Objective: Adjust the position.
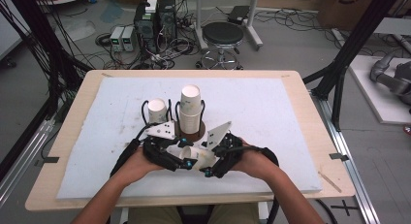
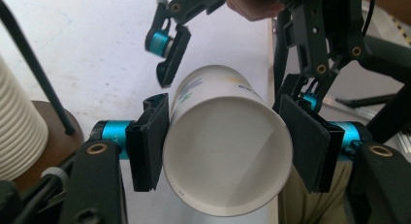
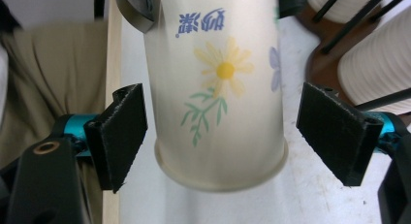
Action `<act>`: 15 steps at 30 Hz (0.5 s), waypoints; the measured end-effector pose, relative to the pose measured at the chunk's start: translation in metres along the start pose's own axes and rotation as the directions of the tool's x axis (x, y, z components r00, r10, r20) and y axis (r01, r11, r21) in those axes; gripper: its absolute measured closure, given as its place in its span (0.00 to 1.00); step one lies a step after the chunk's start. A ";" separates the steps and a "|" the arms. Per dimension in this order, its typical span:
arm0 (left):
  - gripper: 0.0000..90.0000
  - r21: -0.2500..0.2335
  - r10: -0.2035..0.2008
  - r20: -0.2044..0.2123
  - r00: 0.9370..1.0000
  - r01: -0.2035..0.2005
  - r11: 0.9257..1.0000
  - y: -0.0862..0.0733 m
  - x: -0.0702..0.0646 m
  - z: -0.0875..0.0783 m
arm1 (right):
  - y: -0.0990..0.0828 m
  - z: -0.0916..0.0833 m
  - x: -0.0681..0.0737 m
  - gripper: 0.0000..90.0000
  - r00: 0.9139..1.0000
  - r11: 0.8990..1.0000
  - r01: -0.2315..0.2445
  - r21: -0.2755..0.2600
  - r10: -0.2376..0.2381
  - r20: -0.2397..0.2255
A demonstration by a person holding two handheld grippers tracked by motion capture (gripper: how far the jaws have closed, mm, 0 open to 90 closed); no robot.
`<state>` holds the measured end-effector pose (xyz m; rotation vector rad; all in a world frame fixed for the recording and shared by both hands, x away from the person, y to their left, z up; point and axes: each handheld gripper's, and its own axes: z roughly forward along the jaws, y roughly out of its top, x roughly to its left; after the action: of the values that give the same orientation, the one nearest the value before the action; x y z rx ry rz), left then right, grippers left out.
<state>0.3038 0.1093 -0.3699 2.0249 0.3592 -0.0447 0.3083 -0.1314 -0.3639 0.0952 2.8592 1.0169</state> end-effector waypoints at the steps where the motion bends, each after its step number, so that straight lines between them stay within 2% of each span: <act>1: 0.41 -0.022 -0.001 0.000 1.000 0.001 1.000 -0.001 0.001 -0.002 | -0.002 -0.003 -0.001 0.21 1.000 1.000 -0.011 -0.028 0.012 0.005; 3: 0.41 -0.065 -0.014 -0.001 1.000 0.014 0.998 -0.004 0.002 -0.005 | -0.005 -0.008 -0.002 0.21 0.999 0.996 -0.040 -0.085 0.041 0.014; 6: 0.41 -0.115 -0.015 0.002 1.000 0.015 0.993 -0.007 0.005 -0.010 | -0.011 -0.015 -0.003 0.21 0.996 0.984 -0.080 -0.161 0.085 0.019; 9: 0.41 -0.154 -0.006 0.005 1.000 0.007 0.988 -0.011 0.005 -0.014 | -0.017 -0.019 -0.004 0.21 0.993 0.972 -0.107 -0.208 0.117 0.035; 15: 0.41 -0.217 -0.003 0.008 1.000 0.005 0.976 -0.017 0.007 -0.017 | -0.030 -0.023 -0.004 0.21 0.986 0.939 -0.153 -0.308 0.164 0.008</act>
<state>0.3034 0.1332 -0.3776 1.8078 0.3483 -0.0151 0.3089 -0.1699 -0.3650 0.3177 2.6583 1.4613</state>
